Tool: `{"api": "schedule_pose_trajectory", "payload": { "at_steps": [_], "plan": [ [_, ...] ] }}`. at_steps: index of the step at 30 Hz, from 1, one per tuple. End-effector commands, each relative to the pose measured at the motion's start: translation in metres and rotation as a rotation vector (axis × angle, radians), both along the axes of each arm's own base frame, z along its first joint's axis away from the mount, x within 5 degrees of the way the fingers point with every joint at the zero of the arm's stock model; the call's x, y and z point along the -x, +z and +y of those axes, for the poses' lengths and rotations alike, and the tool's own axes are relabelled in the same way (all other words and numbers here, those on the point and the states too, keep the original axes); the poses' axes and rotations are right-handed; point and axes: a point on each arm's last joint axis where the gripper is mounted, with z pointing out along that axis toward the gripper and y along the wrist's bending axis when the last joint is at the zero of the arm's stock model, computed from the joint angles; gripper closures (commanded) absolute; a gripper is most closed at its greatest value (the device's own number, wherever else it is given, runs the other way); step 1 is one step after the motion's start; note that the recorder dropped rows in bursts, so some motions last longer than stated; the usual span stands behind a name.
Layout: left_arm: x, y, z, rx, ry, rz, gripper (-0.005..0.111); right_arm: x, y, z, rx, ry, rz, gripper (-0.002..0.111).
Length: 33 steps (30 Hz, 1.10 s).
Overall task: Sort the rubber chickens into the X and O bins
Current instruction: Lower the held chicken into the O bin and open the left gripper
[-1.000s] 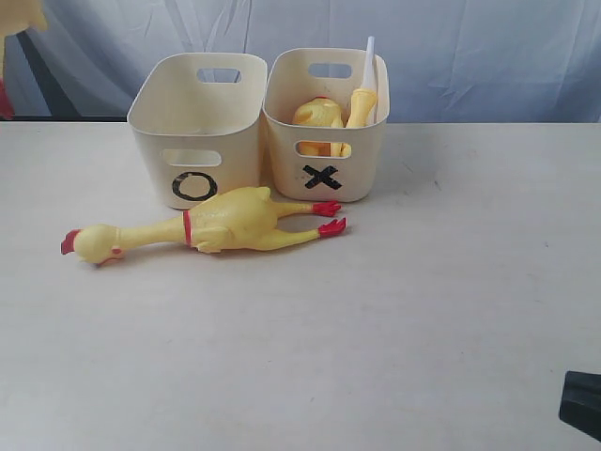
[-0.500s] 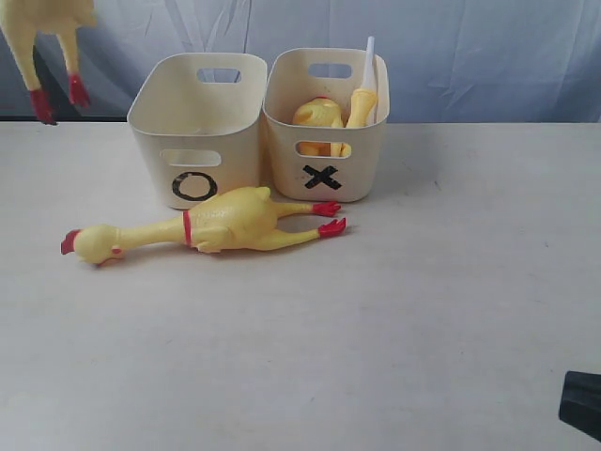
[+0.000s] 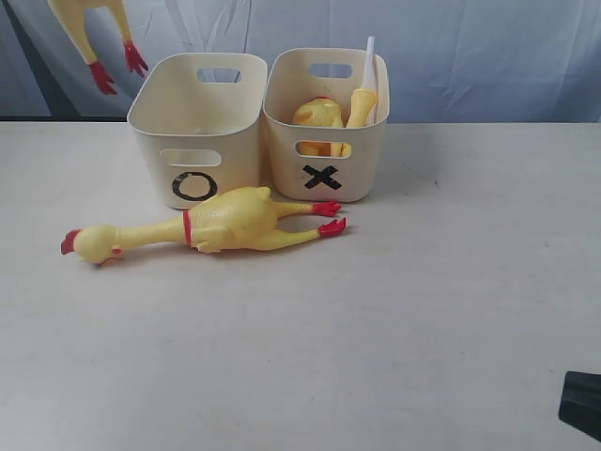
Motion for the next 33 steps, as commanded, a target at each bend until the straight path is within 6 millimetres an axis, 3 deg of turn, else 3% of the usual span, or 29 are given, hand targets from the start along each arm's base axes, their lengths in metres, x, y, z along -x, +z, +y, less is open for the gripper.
{"api": "schedule_pose_trajectory", "payload": {
  "at_steps": [1, 10, 15, 19, 26, 33],
  "plan": [
    [-0.012, -0.011, 0.003, 0.066, -0.036, -0.039, 0.107, -0.001, -0.001, -0.001, -0.007, -0.014, -0.005, 0.108],
    [-0.041, -0.038, -0.001, 0.098, -0.133, -0.058, 0.107, -0.001, -0.001, -0.001, -0.007, -0.014, -0.005, 0.108],
    [-0.056, -0.049, -0.02, 0.082, -0.216, -0.054, 0.107, -0.001, -0.001, -0.001, -0.006, -0.014, -0.006, 0.108],
    [-0.07, -0.073, -0.045, 0.071, -0.252, 0.004, 0.107, -0.001, -0.001, -0.001, -0.006, -0.014, -0.006, 0.108],
    [-0.085, -0.121, -0.067, 0.086, -0.24, 0.144, 0.107, -0.001, -0.001, -0.001, -0.006, -0.014, -0.006, 0.108],
    [-0.093, -0.147, -0.08, 0.064, -0.191, 0.271, 0.107, -0.001, -0.001, -0.001, -0.006, -0.014, -0.006, 0.108]
  ]
}}
